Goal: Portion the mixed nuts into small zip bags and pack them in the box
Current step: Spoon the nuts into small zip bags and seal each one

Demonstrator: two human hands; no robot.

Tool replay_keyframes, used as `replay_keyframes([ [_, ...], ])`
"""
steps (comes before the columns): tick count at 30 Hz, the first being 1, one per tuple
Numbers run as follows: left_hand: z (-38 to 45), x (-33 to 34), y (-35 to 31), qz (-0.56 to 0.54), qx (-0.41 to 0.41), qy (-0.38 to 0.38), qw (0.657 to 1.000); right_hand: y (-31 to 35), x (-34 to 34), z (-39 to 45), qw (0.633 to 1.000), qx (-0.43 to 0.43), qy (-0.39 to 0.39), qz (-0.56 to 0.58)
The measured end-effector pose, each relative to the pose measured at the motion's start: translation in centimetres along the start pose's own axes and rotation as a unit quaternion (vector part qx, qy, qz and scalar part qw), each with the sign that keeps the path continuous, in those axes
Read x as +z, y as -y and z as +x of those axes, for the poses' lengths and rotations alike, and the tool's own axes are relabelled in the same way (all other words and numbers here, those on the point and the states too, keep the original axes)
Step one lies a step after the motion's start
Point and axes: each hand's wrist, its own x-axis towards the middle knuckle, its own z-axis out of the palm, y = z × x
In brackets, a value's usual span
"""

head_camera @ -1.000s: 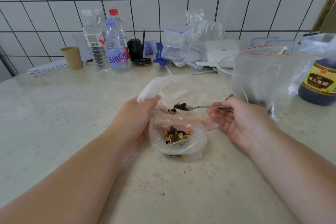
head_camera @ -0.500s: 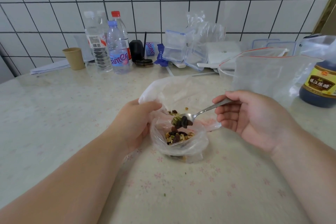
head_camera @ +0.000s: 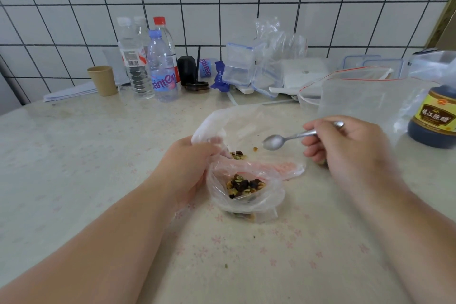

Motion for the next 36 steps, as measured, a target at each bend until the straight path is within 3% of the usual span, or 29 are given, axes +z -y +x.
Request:
replay_keyframes([
  [10, 0.0, 0.0, 0.1, 0.013, 0.014, 0.002, 1.0, -0.8, 2.2, -0.8, 0.98, -0.056, 0.062, -0.178],
  [16, 0.0, 0.0, 0.1, 0.02, 0.013, -0.005, 1.0, -0.7, 2.1, -1.5, 0.98, -0.102, 0.128, -0.117],
  [22, 0.1, 0.1, 0.1, 0.03, 0.022, -0.004, 0.999, -1.0, 1.8, -0.9, 0.997, -0.025, 0.07, -0.031],
  [25, 0.4, -0.1, 0.2, 0.036, 0.023, -0.001, 0.999, -1.1, 2.0, -0.8, 0.996, 0.024, 0.083, -0.003],
  [28, 0.4, -0.1, 0.2, 0.035, 0.022, 0.006, 0.999, -1.2, 2.3, -1.0, 0.994, 0.032, 0.108, 0.0],
  [32, 0.3, 0.0, 0.2, 0.03, 0.025, 0.004, 0.999, -1.1, 2.0, -0.6, 0.998, 0.018, 0.066, 0.003],
  [36, 0.4, 0.0, 0.3, 0.033, 0.029, -0.001, 0.999, -1.1, 2.0, -0.9, 0.992, 0.022, 0.117, -0.036],
])
